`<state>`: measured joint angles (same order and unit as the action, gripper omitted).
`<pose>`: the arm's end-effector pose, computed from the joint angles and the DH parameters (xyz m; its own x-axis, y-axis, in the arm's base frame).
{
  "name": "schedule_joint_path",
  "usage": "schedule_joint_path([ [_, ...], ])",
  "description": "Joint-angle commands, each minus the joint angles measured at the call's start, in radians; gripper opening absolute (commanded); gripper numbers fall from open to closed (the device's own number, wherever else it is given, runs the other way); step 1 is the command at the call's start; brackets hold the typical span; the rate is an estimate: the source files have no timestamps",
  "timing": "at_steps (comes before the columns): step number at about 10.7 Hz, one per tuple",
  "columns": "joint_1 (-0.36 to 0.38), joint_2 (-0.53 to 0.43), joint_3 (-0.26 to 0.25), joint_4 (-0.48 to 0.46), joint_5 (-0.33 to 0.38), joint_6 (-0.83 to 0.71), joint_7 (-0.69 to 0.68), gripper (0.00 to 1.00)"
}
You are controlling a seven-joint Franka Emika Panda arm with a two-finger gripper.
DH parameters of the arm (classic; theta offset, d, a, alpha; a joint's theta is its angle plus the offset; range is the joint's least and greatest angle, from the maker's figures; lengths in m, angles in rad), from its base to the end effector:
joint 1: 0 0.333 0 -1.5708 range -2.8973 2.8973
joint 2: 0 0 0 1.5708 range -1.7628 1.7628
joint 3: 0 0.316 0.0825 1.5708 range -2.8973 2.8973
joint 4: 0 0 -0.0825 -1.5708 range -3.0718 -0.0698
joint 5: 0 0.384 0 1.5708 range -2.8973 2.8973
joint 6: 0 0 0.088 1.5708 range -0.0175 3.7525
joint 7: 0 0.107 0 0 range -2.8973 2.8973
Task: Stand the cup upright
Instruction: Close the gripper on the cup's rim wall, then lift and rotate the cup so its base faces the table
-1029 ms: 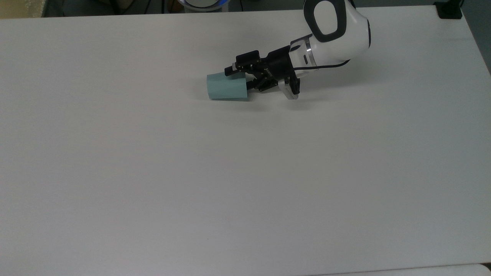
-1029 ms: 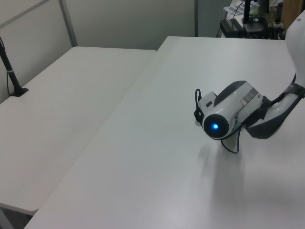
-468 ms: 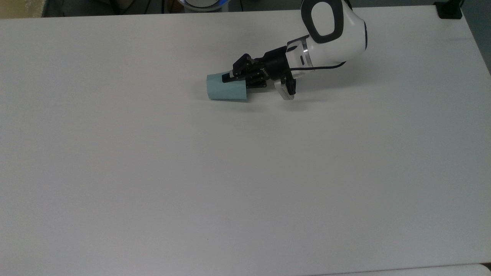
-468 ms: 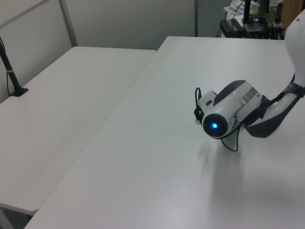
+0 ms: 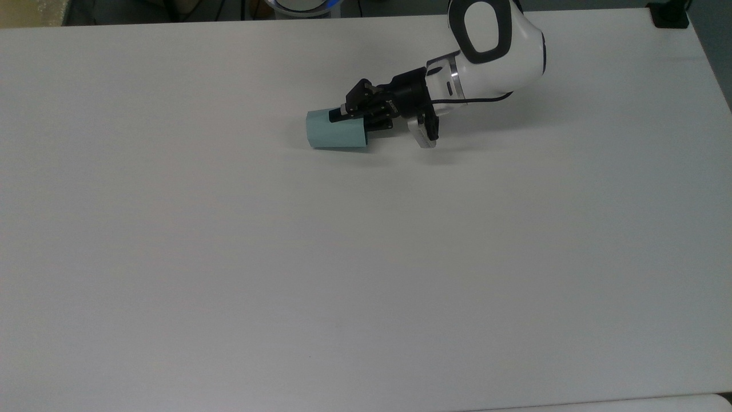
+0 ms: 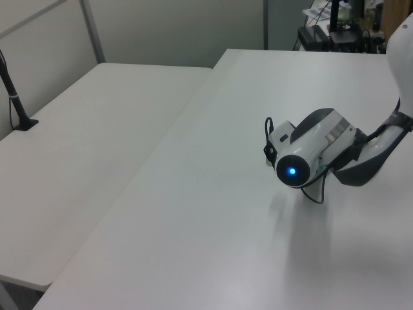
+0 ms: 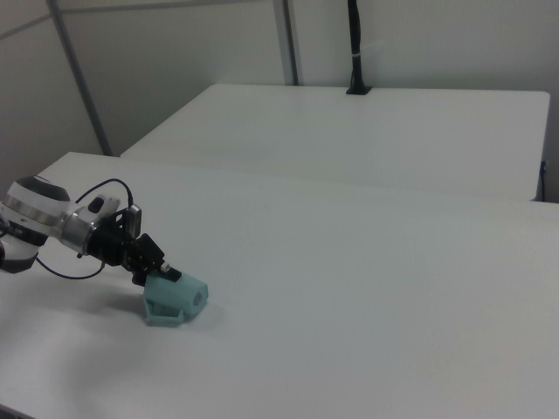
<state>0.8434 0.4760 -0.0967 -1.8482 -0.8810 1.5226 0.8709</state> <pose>0.4727 0.3250 0.2703 0.9757 0.2190 0.0000 0.0869 -0.3874 0.9178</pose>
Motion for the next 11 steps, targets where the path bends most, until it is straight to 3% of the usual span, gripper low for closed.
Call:
schedule_joint_path([
  [1, -0.015, -0.071, -0.015, -0.022, 0.025, 0.042, -0.027, 0.00],
  [3, -0.052, -0.147, -0.015, -0.022, 0.033, 0.077, -0.055, 0.00],
  [6, -0.137, -0.265, -0.015, -0.022, 0.137, 0.174, -0.075, 0.00],
  [9, -0.228, -0.348, -0.015, -0.032, 0.316, 0.319, -0.125, 0.00],
  [11, -0.285, -0.393, -0.015, -0.037, 0.480, 0.382, -0.200, 0.00],
])
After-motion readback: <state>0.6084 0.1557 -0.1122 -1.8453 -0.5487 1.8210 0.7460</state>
